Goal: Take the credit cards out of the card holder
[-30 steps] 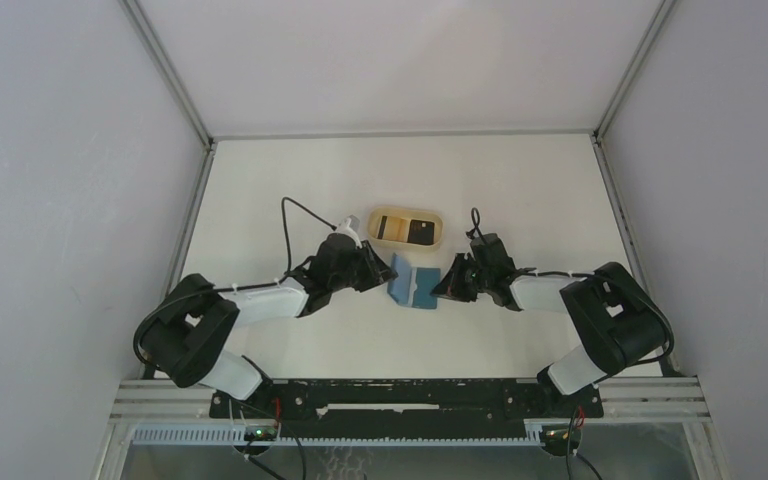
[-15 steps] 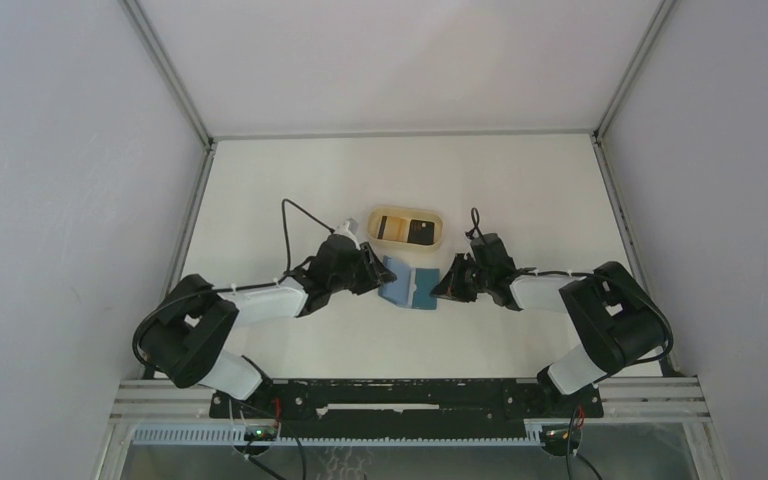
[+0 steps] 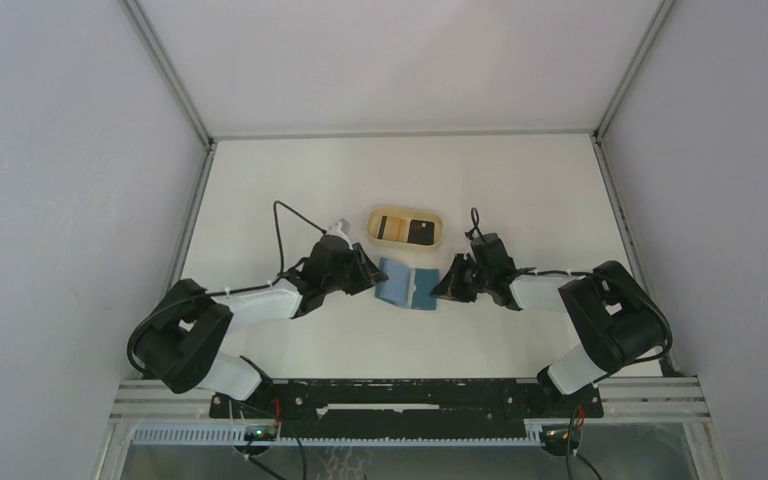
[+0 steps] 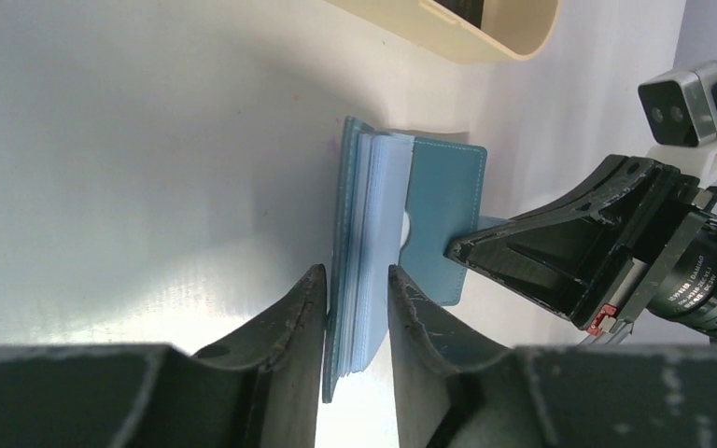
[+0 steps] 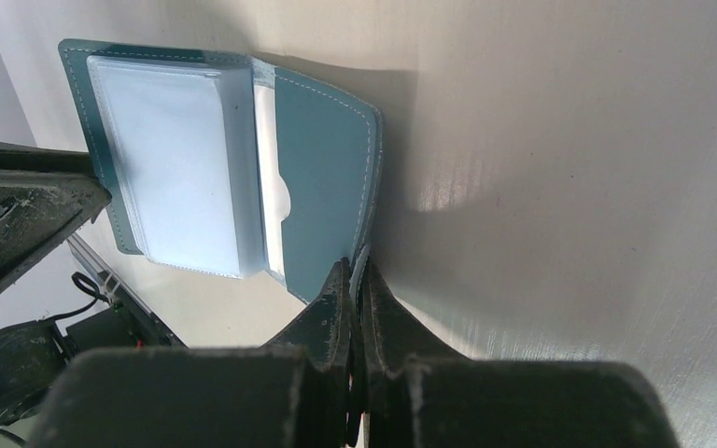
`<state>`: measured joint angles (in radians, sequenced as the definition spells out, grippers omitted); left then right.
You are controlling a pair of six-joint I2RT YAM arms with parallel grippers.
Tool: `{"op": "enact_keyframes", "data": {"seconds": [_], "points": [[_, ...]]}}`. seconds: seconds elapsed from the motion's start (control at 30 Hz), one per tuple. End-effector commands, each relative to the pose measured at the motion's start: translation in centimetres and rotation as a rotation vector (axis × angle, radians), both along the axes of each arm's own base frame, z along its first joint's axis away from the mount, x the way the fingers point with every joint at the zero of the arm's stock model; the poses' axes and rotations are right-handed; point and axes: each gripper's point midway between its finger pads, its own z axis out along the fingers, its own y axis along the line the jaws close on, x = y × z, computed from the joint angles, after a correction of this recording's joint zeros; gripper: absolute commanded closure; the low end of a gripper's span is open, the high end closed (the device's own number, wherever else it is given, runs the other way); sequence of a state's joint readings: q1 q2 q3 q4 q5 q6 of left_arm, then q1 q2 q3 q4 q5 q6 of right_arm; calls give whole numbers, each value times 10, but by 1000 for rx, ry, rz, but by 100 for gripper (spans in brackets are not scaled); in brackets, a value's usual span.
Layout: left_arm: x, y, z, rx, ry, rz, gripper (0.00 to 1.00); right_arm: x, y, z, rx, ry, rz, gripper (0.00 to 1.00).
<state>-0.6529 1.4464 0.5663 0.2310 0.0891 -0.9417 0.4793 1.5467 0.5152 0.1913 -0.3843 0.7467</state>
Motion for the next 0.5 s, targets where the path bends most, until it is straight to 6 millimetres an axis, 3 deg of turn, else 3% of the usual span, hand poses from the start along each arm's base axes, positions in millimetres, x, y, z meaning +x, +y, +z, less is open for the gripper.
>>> {"op": "enact_keyframes", "data": {"seconds": [0.0, 0.23, 0.47], "points": [[4, 7, 9, -14, -42, 18, 67, 7, 4, 4, 9, -34, 17, 100], [4, 7, 8, -37, -35, 21, 79, 6, 5, 4, 12, -31, 24, 100], [5, 11, 10, -34, -39, 32, 80, 5, 5, 3, 10, -28, 27, 100]]}}
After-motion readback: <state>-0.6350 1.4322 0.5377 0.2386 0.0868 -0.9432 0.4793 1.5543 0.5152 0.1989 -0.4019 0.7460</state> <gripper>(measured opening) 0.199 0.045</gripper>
